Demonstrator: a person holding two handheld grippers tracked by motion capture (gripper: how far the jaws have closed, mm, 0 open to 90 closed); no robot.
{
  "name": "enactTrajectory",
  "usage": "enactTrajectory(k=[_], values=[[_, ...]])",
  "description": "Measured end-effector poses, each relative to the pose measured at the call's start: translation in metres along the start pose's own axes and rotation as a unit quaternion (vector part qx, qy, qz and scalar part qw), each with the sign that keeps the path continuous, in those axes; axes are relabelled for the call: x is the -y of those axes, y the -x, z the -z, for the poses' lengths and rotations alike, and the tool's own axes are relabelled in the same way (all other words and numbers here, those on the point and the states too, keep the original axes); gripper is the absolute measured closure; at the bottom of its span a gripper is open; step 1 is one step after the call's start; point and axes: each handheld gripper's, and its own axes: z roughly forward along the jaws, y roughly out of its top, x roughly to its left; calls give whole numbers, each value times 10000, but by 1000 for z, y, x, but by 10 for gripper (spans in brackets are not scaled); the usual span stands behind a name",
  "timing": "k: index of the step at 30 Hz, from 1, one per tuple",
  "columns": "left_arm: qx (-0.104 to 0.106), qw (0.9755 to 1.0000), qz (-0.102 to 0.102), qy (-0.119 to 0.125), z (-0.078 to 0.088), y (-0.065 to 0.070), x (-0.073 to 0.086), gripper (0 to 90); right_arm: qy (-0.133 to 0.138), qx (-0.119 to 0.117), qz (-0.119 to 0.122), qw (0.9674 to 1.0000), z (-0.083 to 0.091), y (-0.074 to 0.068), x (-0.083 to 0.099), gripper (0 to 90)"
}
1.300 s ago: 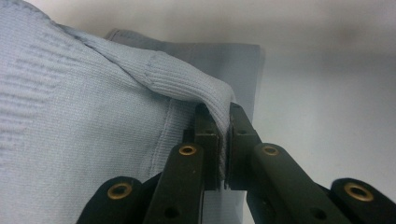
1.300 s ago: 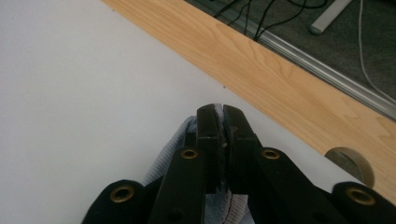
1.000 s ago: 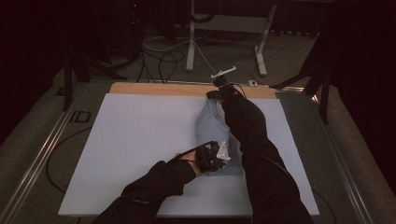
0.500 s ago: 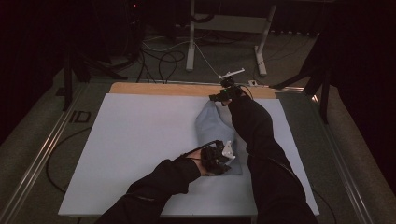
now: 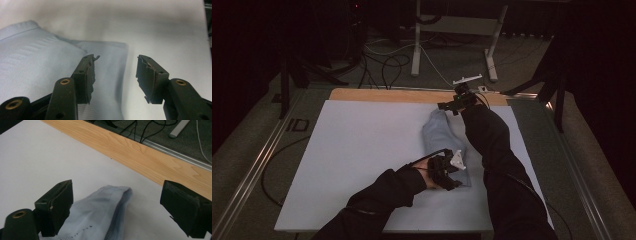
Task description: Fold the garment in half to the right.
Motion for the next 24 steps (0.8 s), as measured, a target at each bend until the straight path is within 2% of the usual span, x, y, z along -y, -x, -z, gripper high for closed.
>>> enactTrajectory(k=[8, 9, 14, 16, 20, 24], values=[[85, 9999, -85, 68, 7, -1, 0, 467, 37, -131, 25, 9999, 4, -4, 3, 110], [110, 9998, -120, 84, 10, -2, 0, 462, 8, -121, 83, 9999, 4, -4, 4, 110], [220, 9995, -42, 234, 23, -7, 7, 443, -4, -146, 196, 9997, 7, -7, 6, 110], [251, 9993, -6, 264, 31, -8, 12, 406, 31, -44, 282, 9996, 10, -7, 7, 110], [320, 9985, 150, 406, 38, -9, 17, 343, 21, -112, 278, 9995, 12, -8, 8, 109], [436, 9976, 213, 502, 47, -11, 27, 235, -6, -163, 381, 9991, 14, -10, 11, 109]])
